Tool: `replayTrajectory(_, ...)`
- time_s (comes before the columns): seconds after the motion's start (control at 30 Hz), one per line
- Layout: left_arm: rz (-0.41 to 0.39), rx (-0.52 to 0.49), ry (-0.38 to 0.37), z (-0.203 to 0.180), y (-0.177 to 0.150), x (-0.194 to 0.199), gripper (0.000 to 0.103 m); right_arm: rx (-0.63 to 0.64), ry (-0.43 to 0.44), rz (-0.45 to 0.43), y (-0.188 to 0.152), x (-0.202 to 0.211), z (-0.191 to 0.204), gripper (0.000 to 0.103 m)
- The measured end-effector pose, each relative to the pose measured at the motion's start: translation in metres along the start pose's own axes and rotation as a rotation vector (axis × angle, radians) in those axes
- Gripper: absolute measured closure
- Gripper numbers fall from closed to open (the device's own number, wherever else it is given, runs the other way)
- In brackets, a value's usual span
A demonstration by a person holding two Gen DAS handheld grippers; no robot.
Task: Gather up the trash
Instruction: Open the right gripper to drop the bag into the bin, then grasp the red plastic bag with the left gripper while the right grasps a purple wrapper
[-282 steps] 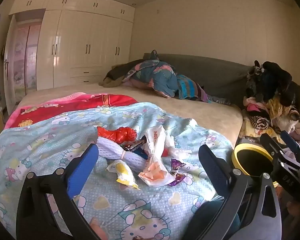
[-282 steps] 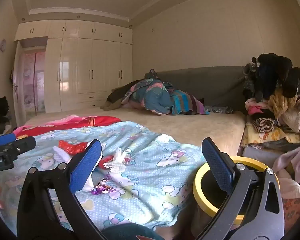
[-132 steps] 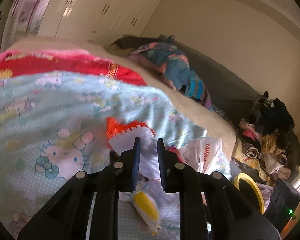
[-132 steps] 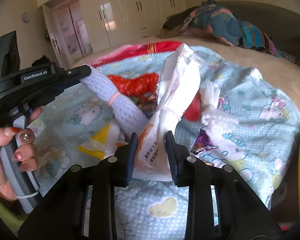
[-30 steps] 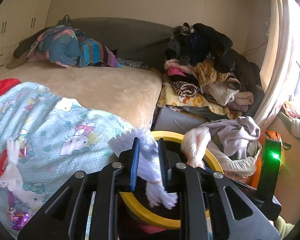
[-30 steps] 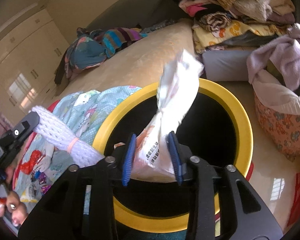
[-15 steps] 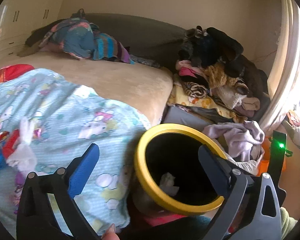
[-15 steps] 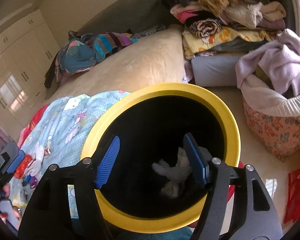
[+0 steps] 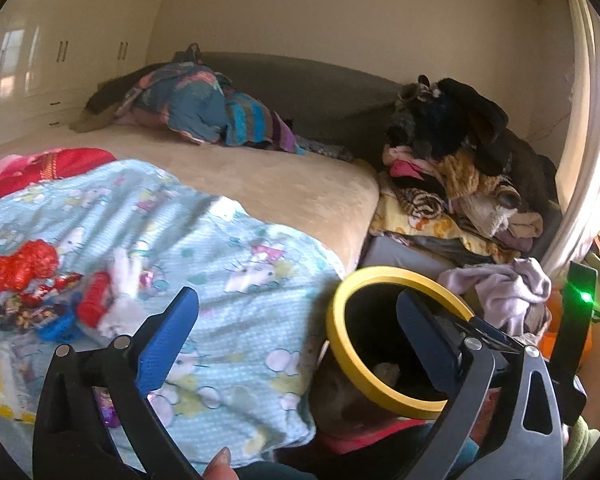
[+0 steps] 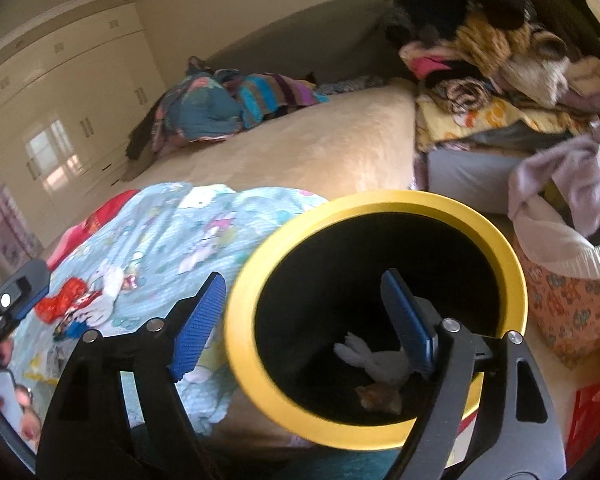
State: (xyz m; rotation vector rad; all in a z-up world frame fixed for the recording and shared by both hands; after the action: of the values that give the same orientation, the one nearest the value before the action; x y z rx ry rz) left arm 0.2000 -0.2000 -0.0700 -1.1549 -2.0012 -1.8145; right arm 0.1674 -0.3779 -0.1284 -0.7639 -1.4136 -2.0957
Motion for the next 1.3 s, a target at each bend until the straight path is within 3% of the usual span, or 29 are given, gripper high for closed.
replayTrajectory(0.9,-0.151,0.13,0.146,0.093,0.016,0.072,0.006,0.286,0.16,-0.016,-0.034,0.029,0.132,0.024)
replayTrajectory(1.3,-0.197,0.202,0.202,0.138,0.02,0.094,0.006,0.397,0.215,0.021,-0.052,0.028,0.189,0.02)
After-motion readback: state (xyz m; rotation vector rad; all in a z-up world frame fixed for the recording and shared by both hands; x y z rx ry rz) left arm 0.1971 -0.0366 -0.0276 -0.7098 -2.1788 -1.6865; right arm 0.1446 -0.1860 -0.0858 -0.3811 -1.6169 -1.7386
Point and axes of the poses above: each gripper's, at about its wrist camera, not at the fingertips, and x roughly against the way its jaws point, z to its left, y to its top, the point moved 9 cm from there along -x, roughly the way its jaws point, and after that the axes turned 12 degrees about z, right-handed, at the moved point
